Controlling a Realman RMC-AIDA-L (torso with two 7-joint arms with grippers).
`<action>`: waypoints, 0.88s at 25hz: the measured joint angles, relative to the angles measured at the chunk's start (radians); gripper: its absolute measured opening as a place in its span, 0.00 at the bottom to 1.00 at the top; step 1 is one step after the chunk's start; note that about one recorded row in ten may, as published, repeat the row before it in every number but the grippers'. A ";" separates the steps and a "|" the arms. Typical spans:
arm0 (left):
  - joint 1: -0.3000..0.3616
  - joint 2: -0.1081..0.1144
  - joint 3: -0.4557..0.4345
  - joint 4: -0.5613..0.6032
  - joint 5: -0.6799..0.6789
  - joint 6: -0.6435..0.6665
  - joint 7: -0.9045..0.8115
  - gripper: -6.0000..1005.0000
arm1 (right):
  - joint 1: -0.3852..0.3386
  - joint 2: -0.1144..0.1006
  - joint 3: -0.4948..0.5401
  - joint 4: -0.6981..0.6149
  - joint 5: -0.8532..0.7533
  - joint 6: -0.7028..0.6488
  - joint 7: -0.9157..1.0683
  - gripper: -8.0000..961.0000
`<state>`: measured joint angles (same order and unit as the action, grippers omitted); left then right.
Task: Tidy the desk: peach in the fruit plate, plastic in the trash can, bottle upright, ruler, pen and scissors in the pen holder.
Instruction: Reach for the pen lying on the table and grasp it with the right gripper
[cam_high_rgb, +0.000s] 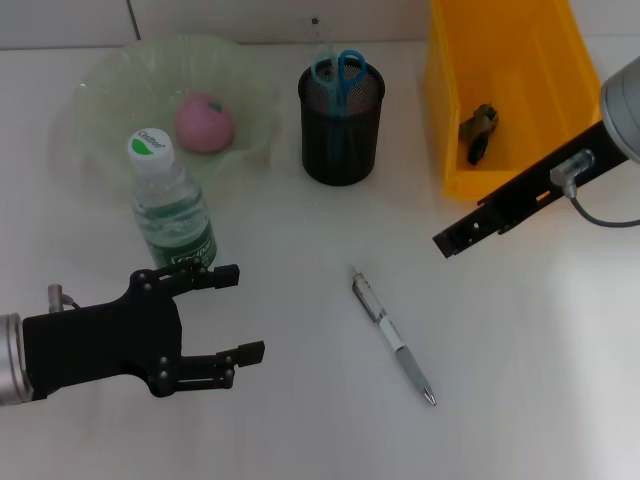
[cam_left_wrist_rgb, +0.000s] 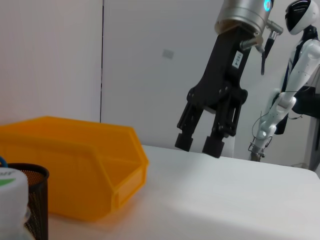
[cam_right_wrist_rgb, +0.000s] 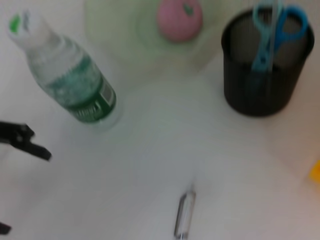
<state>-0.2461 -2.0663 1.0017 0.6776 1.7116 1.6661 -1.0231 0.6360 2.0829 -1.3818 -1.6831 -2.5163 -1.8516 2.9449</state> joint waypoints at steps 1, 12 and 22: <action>0.000 0.000 0.000 0.000 0.000 0.000 0.000 0.86 | 0.000 0.000 0.000 0.000 0.000 0.000 0.000 0.86; 0.017 0.000 0.000 -0.002 0.001 -0.001 0.025 0.86 | 0.066 0.005 -0.093 0.242 -0.018 0.114 0.005 0.86; 0.028 0.002 0.006 0.008 0.002 0.007 0.038 0.86 | 0.133 0.008 -0.101 0.388 0.063 0.199 0.008 0.86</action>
<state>-0.2179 -2.0647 1.0074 0.6853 1.7135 1.6727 -0.9848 0.7692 2.0905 -1.4831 -1.2955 -2.4537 -1.6521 2.9534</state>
